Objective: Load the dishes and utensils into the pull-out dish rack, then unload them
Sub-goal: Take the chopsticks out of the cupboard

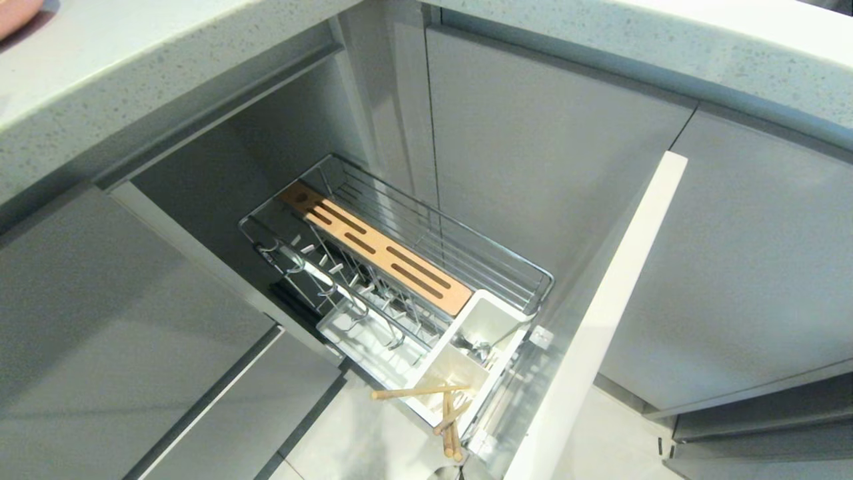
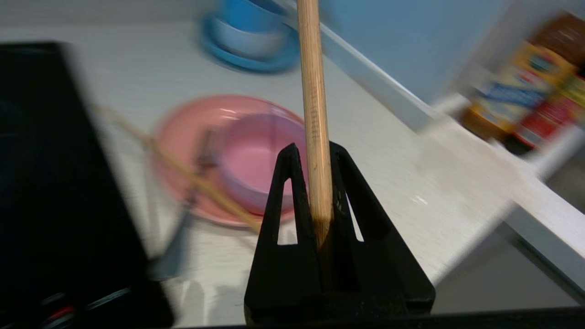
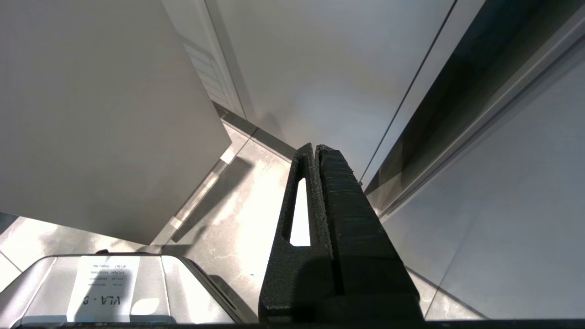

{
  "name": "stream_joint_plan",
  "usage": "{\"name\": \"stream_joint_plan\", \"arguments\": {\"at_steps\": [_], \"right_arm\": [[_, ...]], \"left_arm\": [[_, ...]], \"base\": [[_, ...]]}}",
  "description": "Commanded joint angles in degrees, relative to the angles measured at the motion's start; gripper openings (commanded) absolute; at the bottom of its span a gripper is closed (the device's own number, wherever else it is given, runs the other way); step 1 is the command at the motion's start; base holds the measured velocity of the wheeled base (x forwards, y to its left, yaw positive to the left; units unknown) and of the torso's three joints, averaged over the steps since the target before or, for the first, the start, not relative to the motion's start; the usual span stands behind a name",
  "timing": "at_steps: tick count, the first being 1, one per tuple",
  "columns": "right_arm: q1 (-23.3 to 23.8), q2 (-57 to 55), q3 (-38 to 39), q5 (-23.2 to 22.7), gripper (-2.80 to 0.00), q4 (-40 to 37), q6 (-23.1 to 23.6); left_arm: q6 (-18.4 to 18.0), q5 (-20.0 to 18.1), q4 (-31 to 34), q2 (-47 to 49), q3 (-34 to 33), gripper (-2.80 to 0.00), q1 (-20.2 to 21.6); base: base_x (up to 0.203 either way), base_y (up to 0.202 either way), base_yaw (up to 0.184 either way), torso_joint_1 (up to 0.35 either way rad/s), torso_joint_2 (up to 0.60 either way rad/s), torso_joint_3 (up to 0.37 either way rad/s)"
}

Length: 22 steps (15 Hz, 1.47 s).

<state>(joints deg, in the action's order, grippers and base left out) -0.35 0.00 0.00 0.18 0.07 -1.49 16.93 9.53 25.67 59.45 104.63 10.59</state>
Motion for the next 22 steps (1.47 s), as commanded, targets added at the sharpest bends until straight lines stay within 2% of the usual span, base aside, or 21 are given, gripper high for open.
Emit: {"name": "stream_joint_plan", "arguments": {"at_steps": [1, 2, 3, 4, 5, 6, 8, 9, 10, 13, 14, 17, 22], "right_arm": [[0.0, 0.0, 0.1, 0.0, -2.80, 0.0, 0.0], [-0.1, 0.0, 0.1, 0.0, -2.80, 0.0, 0.0], [0.0, 0.0, 0.1, 0.0, -2.80, 0.0, 0.0], [0.0, 0.0, 0.0, 0.0, -2.80, 0.0, 0.0], [0.0, 0.0, 0.1, 0.0, -2.80, 0.0, 0.0], [-0.1, 0.0, 0.1, 0.0, -2.80, 0.0, 0.0], [0.0, 0.0, 0.1, 0.0, -2.80, 0.0, 0.0], [0.0, 0.0, 0.1, 0.0, -2.80, 0.0, 0.0], [0.0, 0.0, 0.0, 0.0, -2.80, 0.0, 0.0], [0.0, 0.0, 0.1, 0.0, -2.80, 0.0, 0.0], [0.0, 0.0, 0.1, 0.0, -2.80, 0.0, 0.0], [-0.1, 0.0, 0.1, 0.0, -2.80, 0.0, 0.0], [0.0, 0.0, 0.1, 0.0, -2.80, 0.0, 0.0]], "left_arm": [[2.6, -2.3, 0.0, -3.6, -1.7, -2.80, 15.3], [5.4, -5.5, 0.0, -4.4, -2.6, -2.80, 23.3], [8.4, -8.6, 0.3, -4.9, -3.7, -2.80, 29.2], [11.7, -12.7, 1.4, -5.5, -5.3, -2.80, 34.4], [15.1, -17.0, 4.2, -5.7, -6.9, -2.80, 37.2], [18.5, -21.3, 8.0, -5.2, -7.7, -2.80, 37.8], [25.5, -32.2, 9.9, -3.9, -8.0, -2.80, 36.1], [29.6, -35.7, 9.9, -2.7, -8.0, -2.80, 35.7], [32.2, -37.3, 9.6, -1.6, -8.0, -2.80, 35.3], [40.3, -38.3, 4.7, 1.1, -8.5, -2.80, 35.0], [41.7, -39.1, 2.9, 1.9, -8.6, -2.80, 35.0], [42.0, -43.3, 1.7, 4.5, -8.7, -2.80, 35.0], [42.3, -43.2, -1.5, 10.5, -7.2, -2.80, 35.1]], "base": [[0.000, 0.000, 0.000, 0.000, 0.00, 0.000], [0.000, 0.000, 0.000, 0.000, 0.00, 0.000], [0.000, 0.000, 0.000, 0.000, 0.00, 0.000], [0.000, 0.000, 0.000, 0.000, 0.00, 0.000], [0.000, 0.000, 0.000, 0.000, 0.00, 0.000], [0.000, 0.000, 0.000, 0.000, 0.00, 0.000], [0.000, 0.000, 0.000, 0.000, 0.00, 0.000], [0.000, 0.000, 0.000, 0.000, 0.00, 0.000], [0.000, 0.000, 0.000, 0.000, 0.00, 0.000], [0.000, 0.000, 0.000, 0.000, 0.00, 0.000], [0.000, 0.000, 0.000, 0.000, 0.00, 0.000], [0.000, 0.000, 0.000, 0.000, 0.00, 0.000], [0.000, 0.000, 0.000, 0.000, 0.00, 0.000]]}}
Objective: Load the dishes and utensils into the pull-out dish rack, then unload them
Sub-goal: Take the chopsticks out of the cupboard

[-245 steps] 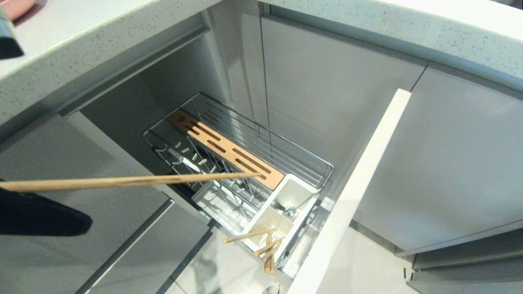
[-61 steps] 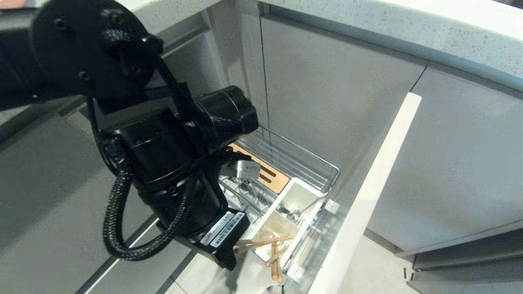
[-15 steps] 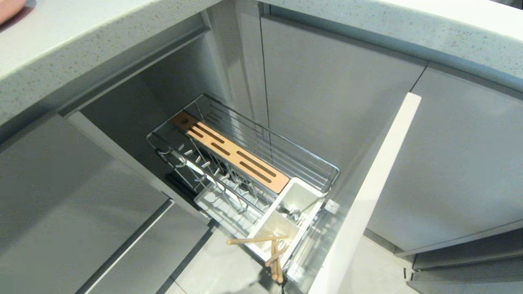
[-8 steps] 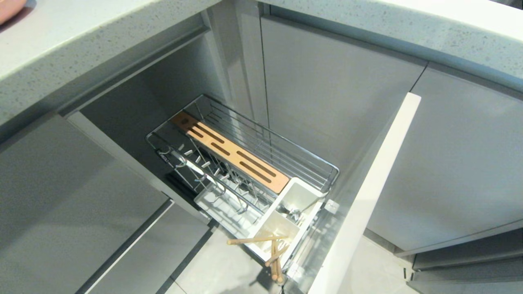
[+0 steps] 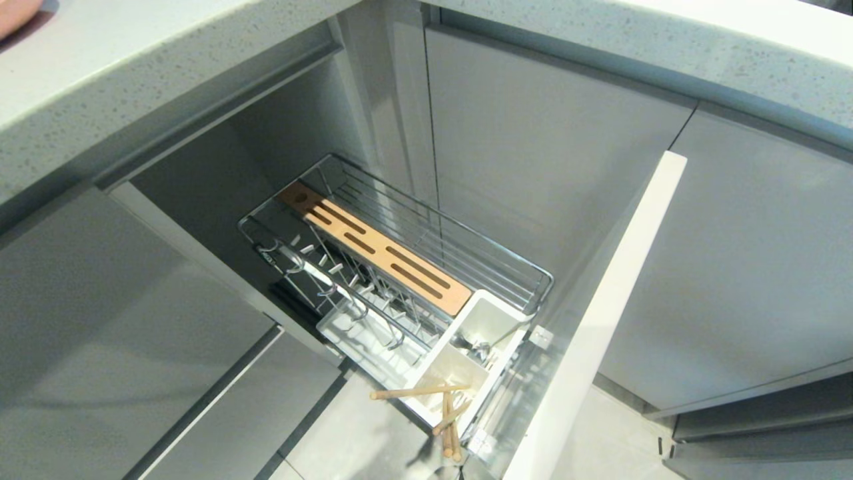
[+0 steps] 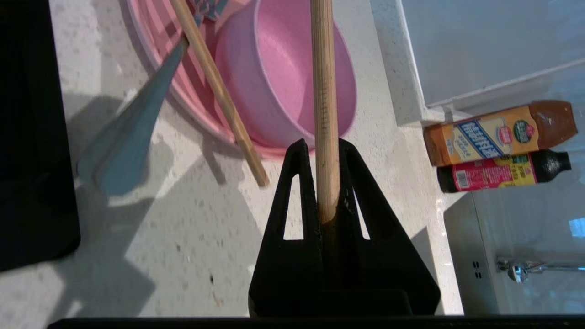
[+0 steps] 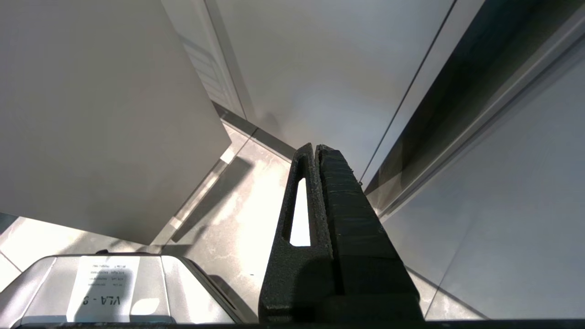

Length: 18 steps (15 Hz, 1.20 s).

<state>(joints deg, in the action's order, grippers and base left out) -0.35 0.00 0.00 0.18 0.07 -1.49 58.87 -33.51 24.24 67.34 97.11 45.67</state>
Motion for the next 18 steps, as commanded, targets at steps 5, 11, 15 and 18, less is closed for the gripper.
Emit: {"name": "stream_joint_plan", "arguments": {"at_steps": [5, 11, 15, 18], "right_arm": [[-0.1, 0.0, 0.1, 0.0, -2.80, 0.0, 0.0], [0.0, 0.0, 0.1, 0.0, -2.80, 0.0, 0.0], [0.0, 0.0, 0.1, 0.0, -2.80, 0.0, 0.0], [0.0, 0.0, 0.1, 0.0, -2.80, 0.0, 0.0]], "left_arm": [[2.7, -0.2, -0.7, 6.3, 1.9, -2.80, 0.0], [5.5, -0.2, -0.2, 6.8, 1.7, -2.80, 0.1], [5.6, -0.2, -0.5, 7.4, 2.2, -2.80, 0.0], [5.6, -0.3, -0.7, 8.4, 3.3, -2.80, 0.0]], "base": [[0.000, 0.000, 0.000, 0.000, 0.00, 0.000], [0.000, 0.000, 0.000, 0.000, 0.00, 0.000], [0.000, 0.000, 0.000, 0.000, 0.00, 0.000], [0.000, 0.000, 0.000, 0.000, 0.00, 0.000]]}}
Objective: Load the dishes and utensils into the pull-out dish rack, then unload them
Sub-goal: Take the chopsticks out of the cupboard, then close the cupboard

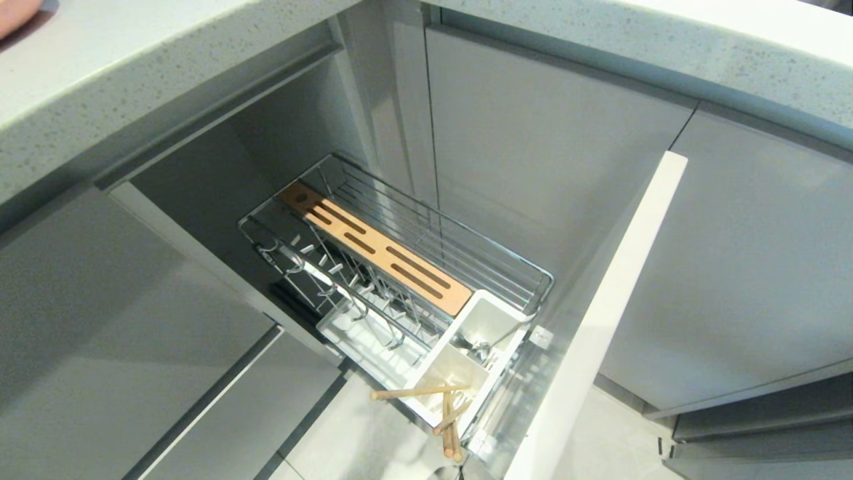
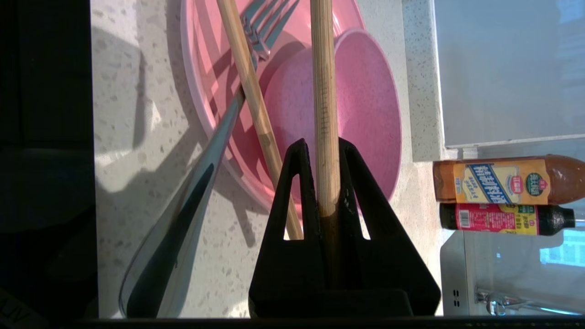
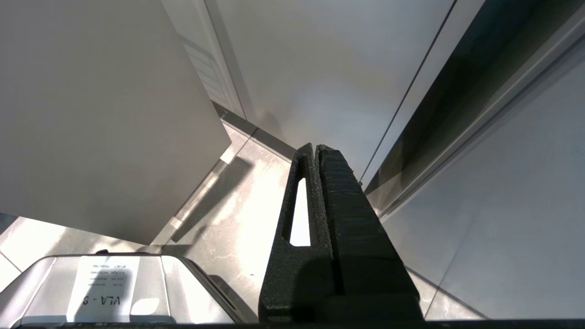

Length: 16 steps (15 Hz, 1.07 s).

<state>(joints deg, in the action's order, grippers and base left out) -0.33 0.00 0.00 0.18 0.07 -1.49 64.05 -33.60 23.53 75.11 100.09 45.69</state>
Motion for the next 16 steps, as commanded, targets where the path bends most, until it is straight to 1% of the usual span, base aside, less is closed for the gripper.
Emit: {"name": "stream_joint_plan", "arguments": {"at_steps": [1, 7, 12, 16], "right_arm": [[0.0, 0.0, 0.1, 0.0, -2.80, 0.0, 0.0], [0.0, 0.0, 0.1, 0.0, -2.80, 0.0, 0.0], [0.0, 0.0, 0.1, 0.0, -2.80, 0.0, 0.0], [0.0, 0.0, 0.1, 0.0, -2.80, 0.0, 0.0]], "left_arm": [[0.4, -0.2, 0.1, 1.2, 0.8, -2.80, 0.0], [0.5, -0.6, 0.1, 3.2, 1.9, -2.80, 0.0], [0.7, -0.7, -0.4, 5.8, 5.5, -2.80, -0.1], [1.8, -0.7, -0.3, 6.1, 5.8, -2.80, 0.0]], "base": [[0.000, 0.000, 0.000, 0.000, 0.00, 0.000], [0.000, 0.000, 0.000, 0.000, 0.00, 0.000], [0.000, 0.000, 0.000, 0.000, 0.00, 0.000], [0.000, 0.000, 0.000, 0.000, 0.00, 0.000]]}}
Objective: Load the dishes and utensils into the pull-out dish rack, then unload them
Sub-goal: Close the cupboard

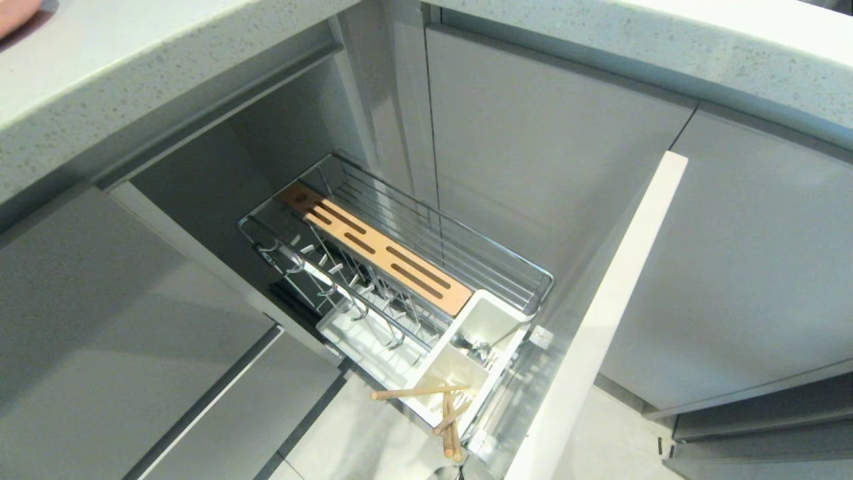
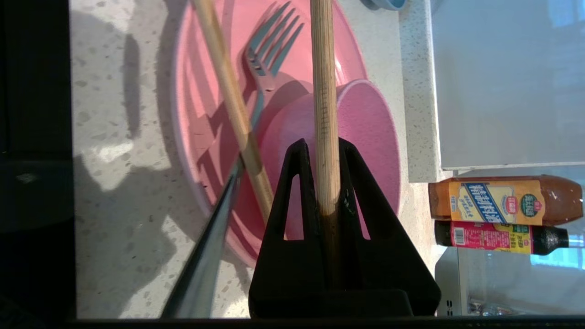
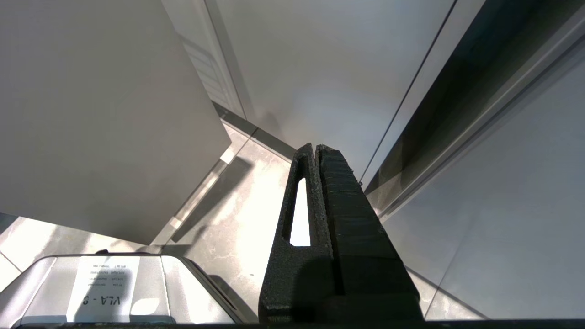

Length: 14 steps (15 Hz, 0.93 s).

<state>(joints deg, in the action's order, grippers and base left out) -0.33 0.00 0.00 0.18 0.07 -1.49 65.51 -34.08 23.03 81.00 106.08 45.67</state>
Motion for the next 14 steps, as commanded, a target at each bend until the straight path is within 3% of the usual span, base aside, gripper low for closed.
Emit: {"name": "stream_joint_plan", "arguments": {"at_steps": [1, 8, 9, 14], "right_arm": [[0.0, 0.0, 0.1, 0.0, -2.80, 0.0, 0.0], [0.0, 0.0, 0.1, 0.0, -2.80, 0.0, 0.0], [0.0, 0.0, 0.0, 0.0, -2.80, 0.0, 0.0], [0.0, 0.0, 0.1, 0.0, -2.80, 0.0, 0.0]], "left_arm": [[0.4, -0.2, 0.8, 0.1, -0.4, -2.80, 0.0], [0.4, -2.3, 3.7, -0.1, -0.6, -2.80, 0.0], [0.4, -2.4, 3.7, -0.1, -0.5, 0.00, 0.0], [0.5, -2.4, 3.8, -0.2, -0.1, 0.00, 0.0]], "base": [[0.000, 0.000, 0.000, 0.000, 0.00, 0.000], [0.000, 0.000, 0.000, 0.000, 0.00, 0.000], [0.000, 0.000, 0.000, 0.000, 0.00, 0.000], [0.000, 0.000, 0.000, 0.000, 0.00, 0.000]]}}
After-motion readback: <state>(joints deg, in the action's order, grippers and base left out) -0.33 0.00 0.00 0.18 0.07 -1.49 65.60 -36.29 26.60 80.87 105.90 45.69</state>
